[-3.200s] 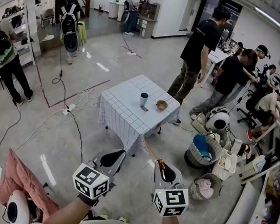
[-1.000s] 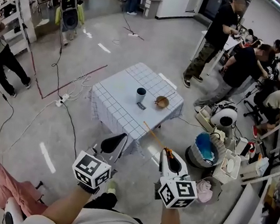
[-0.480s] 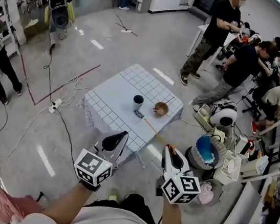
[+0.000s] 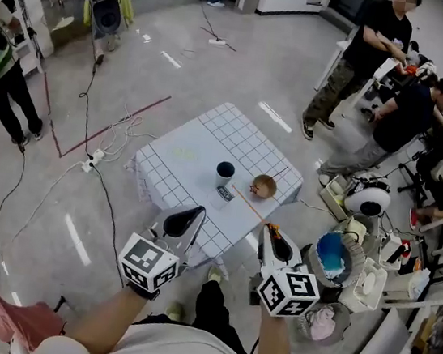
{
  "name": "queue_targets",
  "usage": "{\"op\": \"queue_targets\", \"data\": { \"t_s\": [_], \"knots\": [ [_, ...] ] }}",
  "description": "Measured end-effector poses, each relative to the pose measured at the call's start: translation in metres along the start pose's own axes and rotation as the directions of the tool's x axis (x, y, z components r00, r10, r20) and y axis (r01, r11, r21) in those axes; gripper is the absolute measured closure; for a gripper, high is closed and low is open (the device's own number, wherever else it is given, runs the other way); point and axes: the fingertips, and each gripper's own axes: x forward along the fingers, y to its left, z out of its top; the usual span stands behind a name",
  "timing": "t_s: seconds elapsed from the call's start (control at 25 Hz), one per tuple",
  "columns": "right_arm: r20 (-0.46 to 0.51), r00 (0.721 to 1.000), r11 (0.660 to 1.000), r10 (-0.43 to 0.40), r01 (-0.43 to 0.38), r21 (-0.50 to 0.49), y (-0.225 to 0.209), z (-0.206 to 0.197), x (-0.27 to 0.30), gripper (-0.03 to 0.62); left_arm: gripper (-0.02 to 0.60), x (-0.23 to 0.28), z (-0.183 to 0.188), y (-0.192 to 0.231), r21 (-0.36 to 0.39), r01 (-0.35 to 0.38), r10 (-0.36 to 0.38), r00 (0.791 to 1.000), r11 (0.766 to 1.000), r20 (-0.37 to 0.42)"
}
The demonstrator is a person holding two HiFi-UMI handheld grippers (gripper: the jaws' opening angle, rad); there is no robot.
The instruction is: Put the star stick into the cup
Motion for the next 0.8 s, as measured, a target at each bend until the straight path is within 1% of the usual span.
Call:
{"op": "queue_targets", "data": {
  "t_s": [0.16, 0.32, 0.56, 0.8],
  "knots": [
    [-0.057, 0.998, 0.999, 0.042, -0.042, -0.001, -0.027, 0.000, 0.050, 0.565, 0.575, 0.041, -0.006, 0.022, -0.013, -0.034, 0.034, 0.999, 0.999, -0.015],
    [-0.124, 0.989, 0.997, 0.084, -0.083, 0.009, -0.054, -0.007, 0.098, 0.565, 0.575, 0.081, -0.013, 0.040, -0.025, -0.061, 0.060, 0.998, 0.998, -0.031],
    [-0.223, 0.965, 0.990, 0.141, -0.142, 0.011, -0.091, -0.030, 0.163, 0.565, 0.575, 0.133, -0.032, 0.064, -0.039, -0.111, 0.108, 0.992, 0.993, -0.065],
    [-0.299, 0.937, 0.983, 0.181, -0.180, 0.030, -0.113, -0.059, 0.208, 0.565, 0.575, 0.165, -0.055, 0.080, -0.050, -0.148, 0.142, 0.983, 0.988, -0.116]
  ]
}}
